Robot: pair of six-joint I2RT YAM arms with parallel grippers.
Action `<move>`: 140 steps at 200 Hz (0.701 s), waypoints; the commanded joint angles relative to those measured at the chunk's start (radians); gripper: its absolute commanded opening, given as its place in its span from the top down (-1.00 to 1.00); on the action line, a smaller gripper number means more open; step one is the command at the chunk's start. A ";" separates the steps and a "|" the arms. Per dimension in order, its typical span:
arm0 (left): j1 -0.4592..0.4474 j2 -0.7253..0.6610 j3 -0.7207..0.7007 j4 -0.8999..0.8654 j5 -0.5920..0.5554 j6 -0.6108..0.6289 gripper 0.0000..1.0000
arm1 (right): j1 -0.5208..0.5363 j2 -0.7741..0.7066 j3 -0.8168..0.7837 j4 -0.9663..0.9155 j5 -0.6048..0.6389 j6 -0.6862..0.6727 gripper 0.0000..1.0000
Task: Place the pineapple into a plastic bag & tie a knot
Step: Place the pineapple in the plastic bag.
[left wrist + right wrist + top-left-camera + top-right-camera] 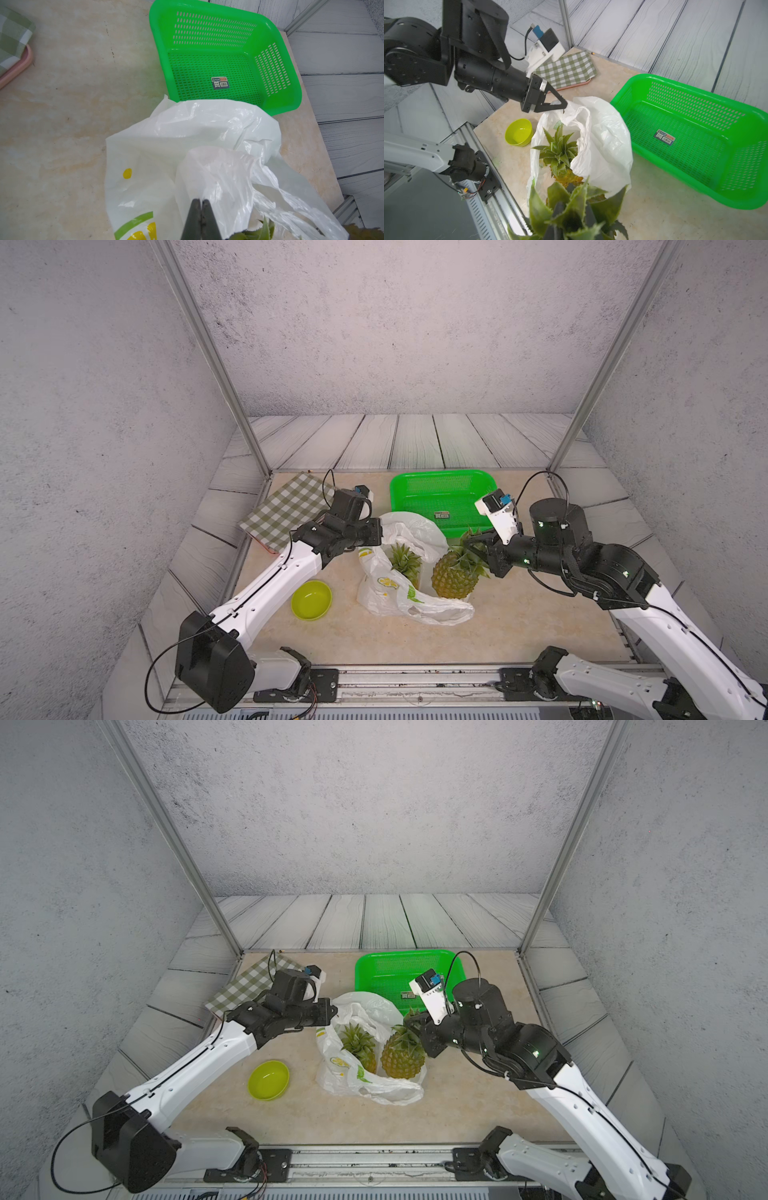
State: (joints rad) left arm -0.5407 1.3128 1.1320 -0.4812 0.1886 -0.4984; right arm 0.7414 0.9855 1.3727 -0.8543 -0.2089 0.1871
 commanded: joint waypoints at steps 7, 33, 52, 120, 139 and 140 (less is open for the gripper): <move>0.001 0.007 -0.005 0.011 0.009 -0.002 1.00 | 0.009 -0.022 0.012 0.071 -0.118 0.032 1.00; 0.001 0.005 -0.003 0.012 0.012 -0.002 1.00 | 0.017 -0.010 0.001 0.058 -0.119 0.029 1.00; 0.001 0.006 -0.001 0.012 0.015 -0.001 1.00 | 0.019 0.006 -0.028 0.057 -0.097 0.026 1.00; 0.001 0.020 0.007 0.010 0.077 0.008 1.00 | 0.021 0.069 -0.198 0.332 0.092 0.023 1.00; 0.001 0.019 0.007 -0.002 0.085 0.019 1.00 | 0.019 0.096 -0.213 0.424 0.162 0.029 1.00; 0.001 0.019 0.006 -0.003 0.086 0.018 1.00 | 0.019 0.097 -0.213 0.428 0.166 0.030 1.00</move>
State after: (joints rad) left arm -0.5407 1.3251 1.1320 -0.4812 0.2474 -0.4973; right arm 0.7586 1.0767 1.1530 -0.6708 -0.1493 0.2016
